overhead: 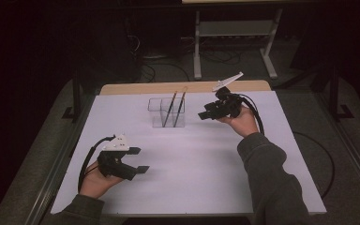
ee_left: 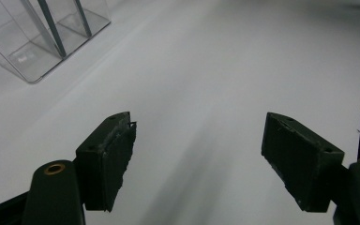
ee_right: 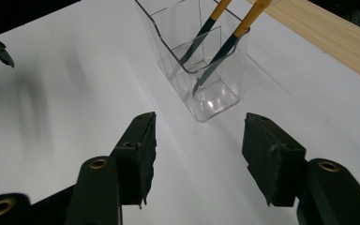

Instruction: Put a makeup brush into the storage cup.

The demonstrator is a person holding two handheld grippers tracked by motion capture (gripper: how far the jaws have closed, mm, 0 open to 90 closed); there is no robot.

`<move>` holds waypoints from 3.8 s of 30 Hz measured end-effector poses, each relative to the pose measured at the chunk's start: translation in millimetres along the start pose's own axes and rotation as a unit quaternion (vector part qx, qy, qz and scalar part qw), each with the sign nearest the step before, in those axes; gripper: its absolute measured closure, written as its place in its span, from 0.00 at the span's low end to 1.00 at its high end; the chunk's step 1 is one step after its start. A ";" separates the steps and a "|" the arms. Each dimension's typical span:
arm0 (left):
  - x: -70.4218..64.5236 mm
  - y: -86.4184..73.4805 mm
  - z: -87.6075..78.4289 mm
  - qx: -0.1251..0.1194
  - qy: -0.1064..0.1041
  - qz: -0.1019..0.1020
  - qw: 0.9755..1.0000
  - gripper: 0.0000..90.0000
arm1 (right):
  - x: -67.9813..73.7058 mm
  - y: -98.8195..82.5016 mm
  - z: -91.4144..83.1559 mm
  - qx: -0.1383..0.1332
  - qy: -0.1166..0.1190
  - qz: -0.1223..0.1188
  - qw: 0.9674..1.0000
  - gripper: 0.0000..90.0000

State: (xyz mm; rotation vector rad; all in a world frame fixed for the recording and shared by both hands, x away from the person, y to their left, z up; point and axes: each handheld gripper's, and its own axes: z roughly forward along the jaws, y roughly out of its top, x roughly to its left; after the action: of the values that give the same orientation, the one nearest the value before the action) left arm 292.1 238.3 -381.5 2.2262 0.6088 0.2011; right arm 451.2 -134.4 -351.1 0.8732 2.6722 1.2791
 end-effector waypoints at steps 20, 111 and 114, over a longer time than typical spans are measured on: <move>-0.3 -3.0 -0.8 0.001 0.005 -0.008 1.000 0.26 | 7.8 -22.9 -18.3 -0.024 -0.006 0.010 1.000 0.39; 4.5 -13.8 0.4 -0.016 0.016 -0.031 0.999 0.24 | 51.0 -133.0 -65.7 -0.073 -0.052 0.041 0.995 0.27; 4.4 -14.4 0.9 -0.015 0.015 -0.030 0.999 0.24 | 52.4 -136.8 -67.0 -0.080 -0.052 0.044 0.995 0.27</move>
State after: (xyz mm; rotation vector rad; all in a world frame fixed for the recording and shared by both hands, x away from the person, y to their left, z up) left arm 291.1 248.0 -393.0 2.1755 0.6829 0.2113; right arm 324.6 -222.7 -397.3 1.0141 2.4399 1.4010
